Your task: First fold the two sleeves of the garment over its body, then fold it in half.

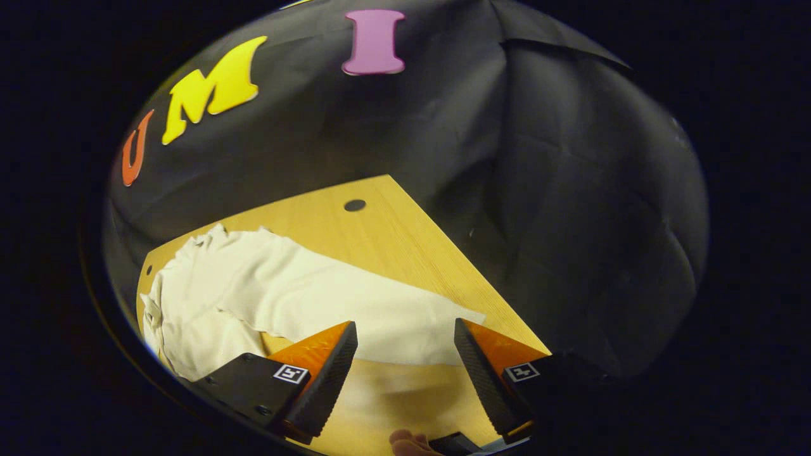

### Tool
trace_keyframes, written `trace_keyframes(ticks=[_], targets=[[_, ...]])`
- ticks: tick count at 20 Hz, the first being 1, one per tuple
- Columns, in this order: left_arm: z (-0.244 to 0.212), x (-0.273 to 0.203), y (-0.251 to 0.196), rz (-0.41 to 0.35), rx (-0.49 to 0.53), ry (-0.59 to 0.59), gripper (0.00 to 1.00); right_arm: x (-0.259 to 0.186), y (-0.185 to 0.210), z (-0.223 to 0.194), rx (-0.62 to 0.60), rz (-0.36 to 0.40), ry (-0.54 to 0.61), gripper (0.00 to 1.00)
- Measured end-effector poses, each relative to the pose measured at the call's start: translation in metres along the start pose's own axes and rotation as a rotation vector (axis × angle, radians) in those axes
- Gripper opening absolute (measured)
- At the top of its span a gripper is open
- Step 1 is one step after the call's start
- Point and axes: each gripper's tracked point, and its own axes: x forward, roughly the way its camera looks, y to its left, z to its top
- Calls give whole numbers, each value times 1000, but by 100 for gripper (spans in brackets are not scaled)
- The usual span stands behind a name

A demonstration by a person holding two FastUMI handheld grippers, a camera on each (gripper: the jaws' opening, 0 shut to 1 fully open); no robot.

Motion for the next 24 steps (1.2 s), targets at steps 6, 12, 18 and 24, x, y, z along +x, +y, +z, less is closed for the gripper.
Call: trace_keyframes(ticks=[6,12,18,24], targets=[[-11,-8,3,109,-17,60,99,76,-37,-32,135,-37,239,96],[-22,-20,-1,126,-22,80,98,77,-34,-32,59,-16,304,91],[-35,-20,12,105,-27,99,99,79,-29,-33,110,-62,326,58],[-59,-22,39,73,0,125,99,65,-22,-22,90,-126,289,10]])
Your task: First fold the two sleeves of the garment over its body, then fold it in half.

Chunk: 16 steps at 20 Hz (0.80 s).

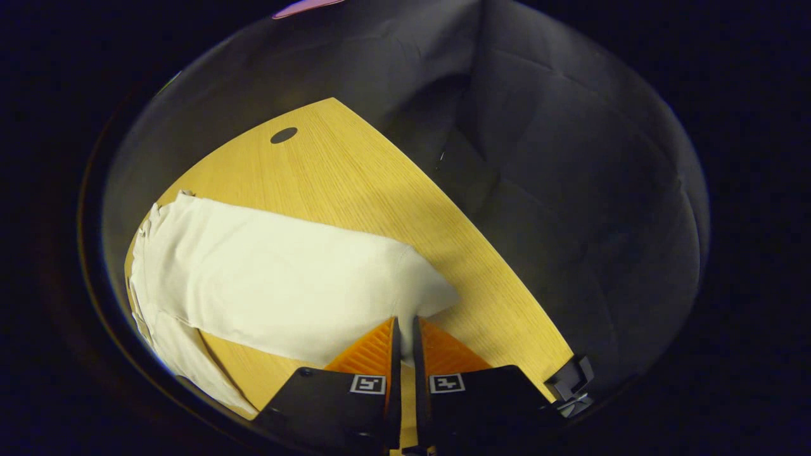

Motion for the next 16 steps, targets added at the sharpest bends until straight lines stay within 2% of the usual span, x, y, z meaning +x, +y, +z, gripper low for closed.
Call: trace_keyframes(ticks=[2,3,4,8,10,13,16], targets=[[-12,1,4,-22,6,20,99,-3,-4,3,2,-16,-25,11],[-17,2,9,-25,14,25,98,-19,-6,5,7,-32,-24,11],[-22,1,12,-31,22,32,99,-11,0,0,7,-26,-24,0],[-38,4,27,-53,30,37,99,-37,7,7,-1,-26,-67,0],[-39,5,30,-87,-6,28,99,-54,13,15,-1,-35,-96,1],[-43,8,37,-123,-78,15,99,-87,37,29,-17,-16,-135,0],[-48,14,46,-158,-103,1,99,-123,80,52,-43,20,-197,1]])
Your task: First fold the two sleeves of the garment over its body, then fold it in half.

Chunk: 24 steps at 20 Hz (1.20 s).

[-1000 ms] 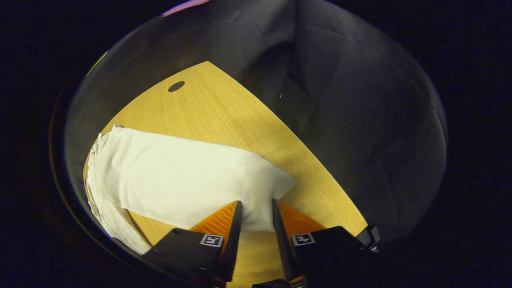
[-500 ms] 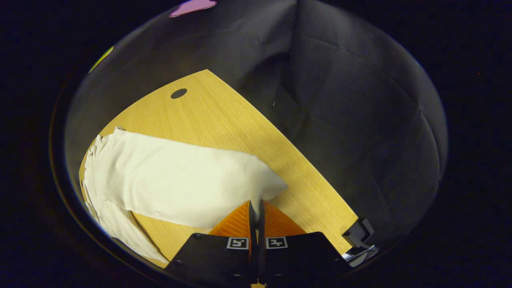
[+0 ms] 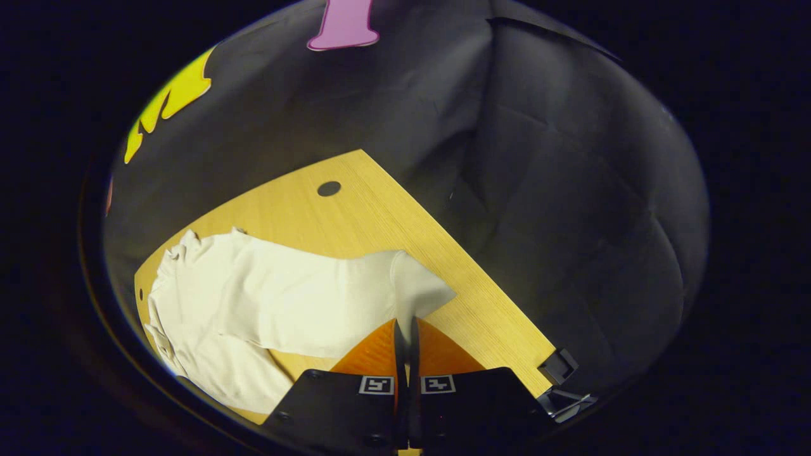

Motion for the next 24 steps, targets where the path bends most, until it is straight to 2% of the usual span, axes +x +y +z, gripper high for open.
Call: trace_keyframes(ticks=[4,5,7,11,13,17,20,22,24], targets=[[-4,5,18,-43,-17,-23,99,-44,91,40,-32,103,-93,1],[-6,6,24,-47,-19,-20,99,-57,124,49,-37,159,-119,1],[-11,8,31,-70,-35,-17,99,-77,190,64,-76,219,-169,1],[-21,12,43,-128,-76,5,99,-121,333,59,-136,348,-217,0],[-22,15,58,-123,-75,2,99,-138,388,44,-183,413,-220,0],[-31,22,92,-88,-77,12,99,-157,482,-2,-266,490,-195,1],[-45,22,111,-70,-80,36,99,-156,535,-47,-335,541,-134,1],[-49,18,126,-42,-42,23,99,-147,564,-82,-381,572,-61,0],[-60,15,138,-18,-18,37,99,-127,585,-117,-449,569,-5,0]])
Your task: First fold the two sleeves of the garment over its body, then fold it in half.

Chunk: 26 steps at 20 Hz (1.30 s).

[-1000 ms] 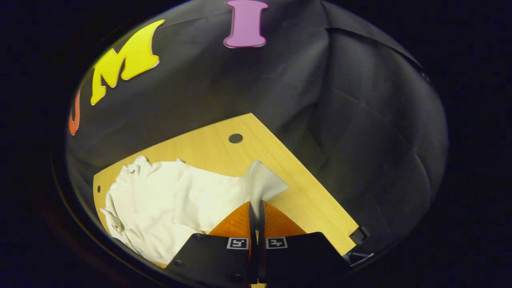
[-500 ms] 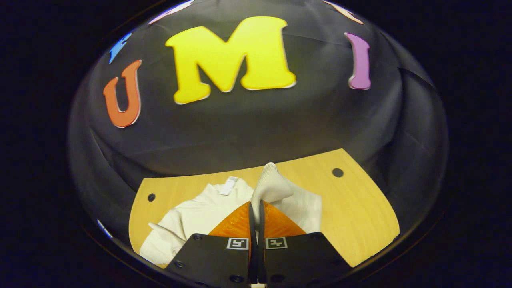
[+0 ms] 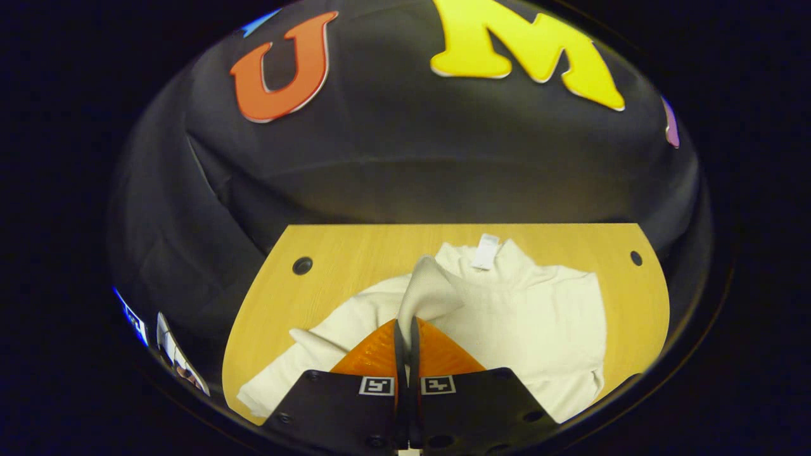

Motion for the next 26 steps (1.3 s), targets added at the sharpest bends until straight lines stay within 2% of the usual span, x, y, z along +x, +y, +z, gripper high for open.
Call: trace_keyframes(ticks=[3,6,7,10,11,12,16,18,19,21,22,26], targets=[[-20,-3,9,19,6,45,99,39,24,-31,-113,5,88,0],[-41,-12,16,32,14,81,99,60,34,-44,-306,-3,94,1],[-49,-14,15,28,13,97,99,62,40,-45,-321,7,96,1],[-68,-20,19,46,-3,134,99,67,43,-44,-368,-31,82,3],[-75,-22,22,54,-16,152,99,64,50,-43,-354,-11,73,4],[-81,-25,24,61,-32,166,99,61,59,-43,-337,14,66,14],[-88,-27,31,87,-46,181,99,28,62,-18,-335,27,-16,22],[-90,-29,35,108,-36,181,99,-2,61,-4,-315,62,-65,78],[-92,-29,38,121,-36,186,99,-18,59,1,-309,99,-83,81],[-101,-24,37,114,-46,208,99,-43,52,2,-309,187,-98,96],[-109,-22,40,123,-50,235,99,-58,40,1,-302,207,-109,99],[-142,-16,56,185,-84,333,99,-98,-22,-10,-235,238,-137,98]])
